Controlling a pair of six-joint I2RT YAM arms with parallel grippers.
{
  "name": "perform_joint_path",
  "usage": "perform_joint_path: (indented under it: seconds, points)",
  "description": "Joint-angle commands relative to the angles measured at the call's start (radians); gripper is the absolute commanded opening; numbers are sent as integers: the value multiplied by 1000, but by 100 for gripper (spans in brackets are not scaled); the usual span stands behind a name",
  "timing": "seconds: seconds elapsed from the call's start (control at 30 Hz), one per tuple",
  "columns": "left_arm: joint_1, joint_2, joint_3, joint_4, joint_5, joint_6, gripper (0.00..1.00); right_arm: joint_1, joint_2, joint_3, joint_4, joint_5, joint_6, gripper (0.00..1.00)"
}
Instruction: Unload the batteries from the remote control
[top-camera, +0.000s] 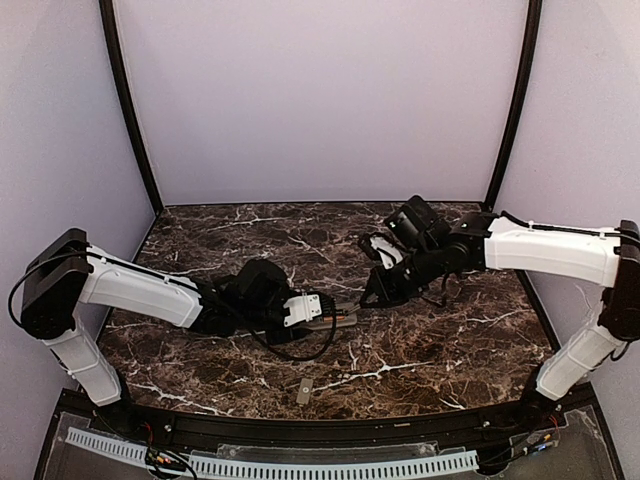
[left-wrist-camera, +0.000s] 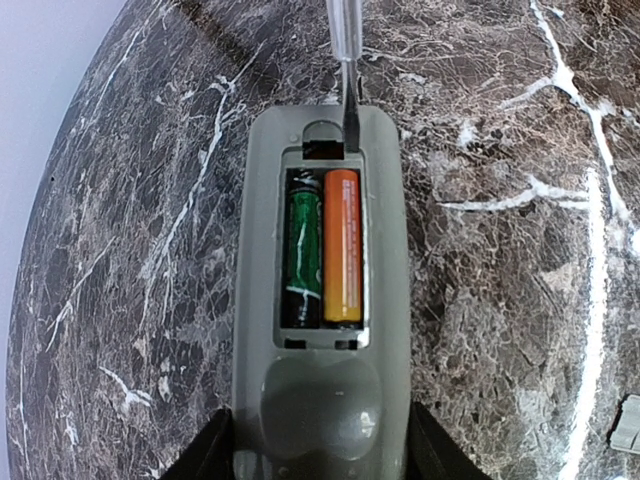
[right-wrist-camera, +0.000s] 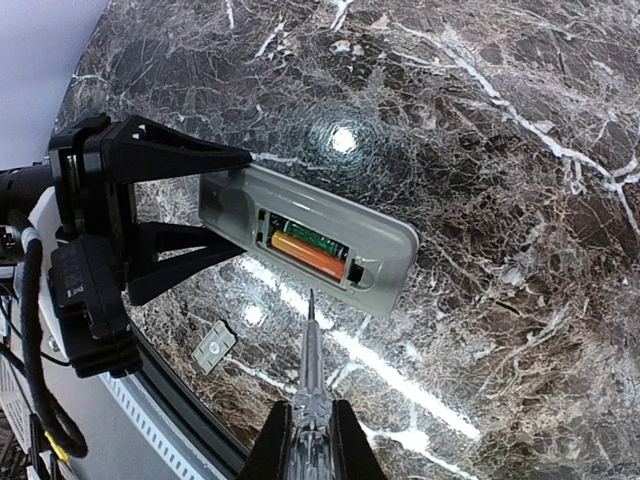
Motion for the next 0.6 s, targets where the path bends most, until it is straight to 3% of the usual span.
perform_joint_path:
  seconds: [0.0, 0.57]
  points:
    - [-7, -41, 6, -15, 23, -53, 0, 13, 27, 27, 49, 40, 20, 0]
    - [-20, -24, 30, -33, 22, -111, 0, 17, 69, 33, 48, 64, 28, 0]
